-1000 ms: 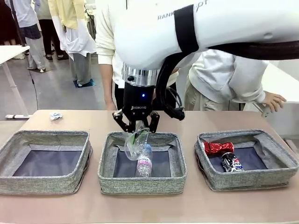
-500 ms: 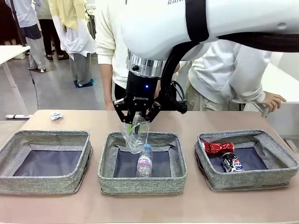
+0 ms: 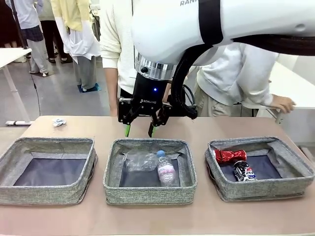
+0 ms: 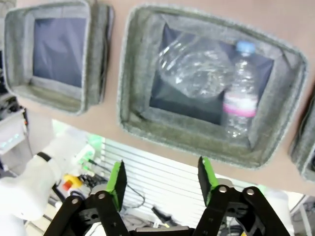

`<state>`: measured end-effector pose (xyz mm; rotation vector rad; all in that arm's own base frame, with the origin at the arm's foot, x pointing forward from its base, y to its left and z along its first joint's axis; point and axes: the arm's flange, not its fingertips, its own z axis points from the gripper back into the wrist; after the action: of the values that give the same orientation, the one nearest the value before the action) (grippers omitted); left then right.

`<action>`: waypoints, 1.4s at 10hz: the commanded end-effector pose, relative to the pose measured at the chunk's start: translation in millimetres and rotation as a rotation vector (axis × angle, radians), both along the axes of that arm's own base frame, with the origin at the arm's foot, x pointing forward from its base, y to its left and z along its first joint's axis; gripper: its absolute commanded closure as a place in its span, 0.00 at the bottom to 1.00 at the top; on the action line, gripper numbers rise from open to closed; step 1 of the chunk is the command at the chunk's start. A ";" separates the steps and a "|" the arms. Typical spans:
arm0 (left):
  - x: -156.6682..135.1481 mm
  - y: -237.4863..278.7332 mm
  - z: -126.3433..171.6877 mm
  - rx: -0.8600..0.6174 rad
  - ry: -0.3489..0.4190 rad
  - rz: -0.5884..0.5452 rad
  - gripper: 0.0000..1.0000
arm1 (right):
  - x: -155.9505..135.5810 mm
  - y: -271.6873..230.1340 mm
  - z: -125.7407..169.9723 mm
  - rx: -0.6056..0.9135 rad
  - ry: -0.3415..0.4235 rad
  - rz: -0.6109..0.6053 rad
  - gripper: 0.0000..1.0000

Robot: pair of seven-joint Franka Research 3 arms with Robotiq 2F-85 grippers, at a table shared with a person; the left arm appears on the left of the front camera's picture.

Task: Sort the waste into the appropriate baskets.
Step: Place the picked waste into the Fabric basket indicated by the person.

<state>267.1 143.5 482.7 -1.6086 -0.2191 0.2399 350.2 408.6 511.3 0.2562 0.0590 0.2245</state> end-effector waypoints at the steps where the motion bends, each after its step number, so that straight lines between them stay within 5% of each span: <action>1: -0.9 -2.4 2.9 -0.019 -0.019 0.003 0.00 | -3.7 -11.4 -4.4 0.073 0.021 0.024 0.00; 3: -0.9 -2.4 2.9 -0.019 -0.019 0.003 0.00 | 1.4 -18.7 -0.7 0.196 0.094 0.049 0.00; 7: -0.9 -2.4 2.9 -0.019 -0.019 0.003 0.00 | 31.9 -135.8 14.2 0.961 0.595 0.067 0.00; 8: -0.9 -2.4 2.9 -0.019 -0.019 0.003 0.00 | 32.4 -174.5 12.2 0.948 0.601 0.003 0.00; 11: -0.9 -2.4 2.9 -0.019 -0.019 0.003 0.00 | 12.8 -275.1 16.6 1.055 0.312 -0.253 0.00; 14: -0.9 -2.4 2.9 -0.019 -0.019 0.003 0.00 | -17.5 -372.0 -22.4 1.165 0.074 -0.612 0.00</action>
<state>266.8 143.7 483.1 -1.6082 -0.2206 0.2394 352.1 40.0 501.9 1.3694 0.0524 -0.2999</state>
